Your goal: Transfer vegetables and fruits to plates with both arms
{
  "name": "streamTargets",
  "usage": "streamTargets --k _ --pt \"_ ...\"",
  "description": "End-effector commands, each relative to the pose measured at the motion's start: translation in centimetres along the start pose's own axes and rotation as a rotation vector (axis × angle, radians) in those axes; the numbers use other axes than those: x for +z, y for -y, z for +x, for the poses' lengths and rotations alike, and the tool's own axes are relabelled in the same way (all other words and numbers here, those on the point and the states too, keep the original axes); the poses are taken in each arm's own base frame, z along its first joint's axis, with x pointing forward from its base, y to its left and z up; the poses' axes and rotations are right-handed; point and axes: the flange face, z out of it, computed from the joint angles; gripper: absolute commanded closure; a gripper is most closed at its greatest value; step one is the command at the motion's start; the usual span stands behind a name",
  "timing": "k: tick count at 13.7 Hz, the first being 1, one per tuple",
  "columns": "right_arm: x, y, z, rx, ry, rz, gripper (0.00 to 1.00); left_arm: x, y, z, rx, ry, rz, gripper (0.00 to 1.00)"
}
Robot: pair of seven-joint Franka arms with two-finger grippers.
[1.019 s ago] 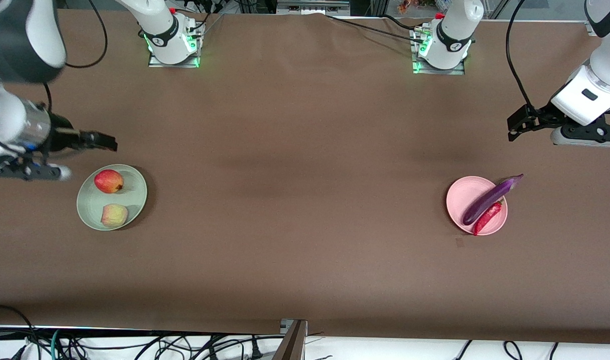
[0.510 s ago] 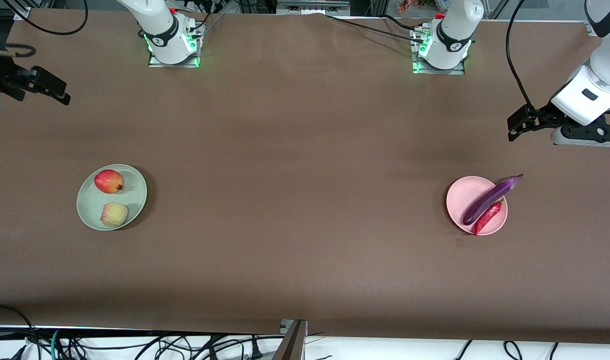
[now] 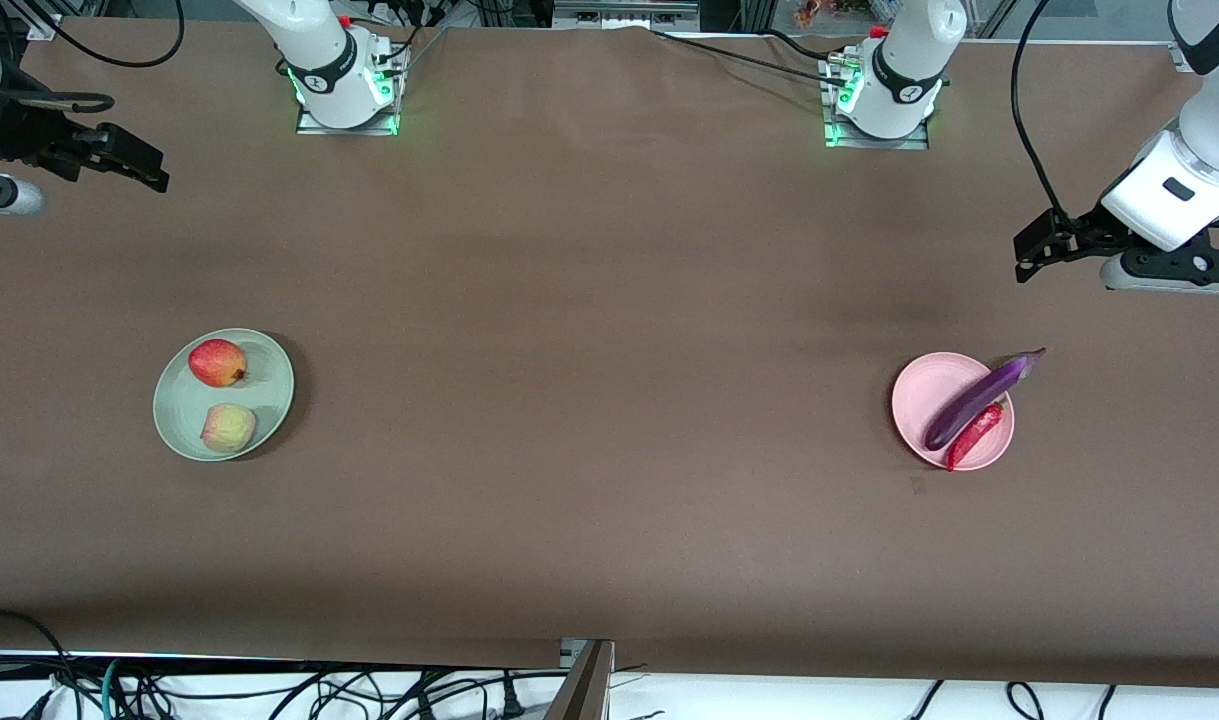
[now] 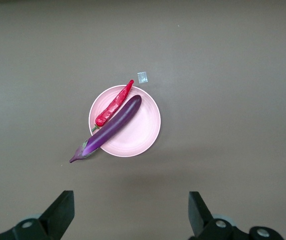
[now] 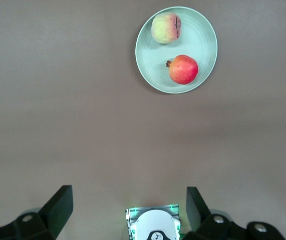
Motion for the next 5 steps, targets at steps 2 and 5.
streamTargets --k 2,5 --pt "0.83 -0.50 0.78 0.026 0.023 -0.020 0.00 -0.71 0.15 0.00 0.025 -0.010 0.023 0.00" --pt "0.26 -0.49 0.82 0.026 0.008 -0.016 0.00 -0.71 0.15 0.00 0.025 -0.010 0.023 0.00"
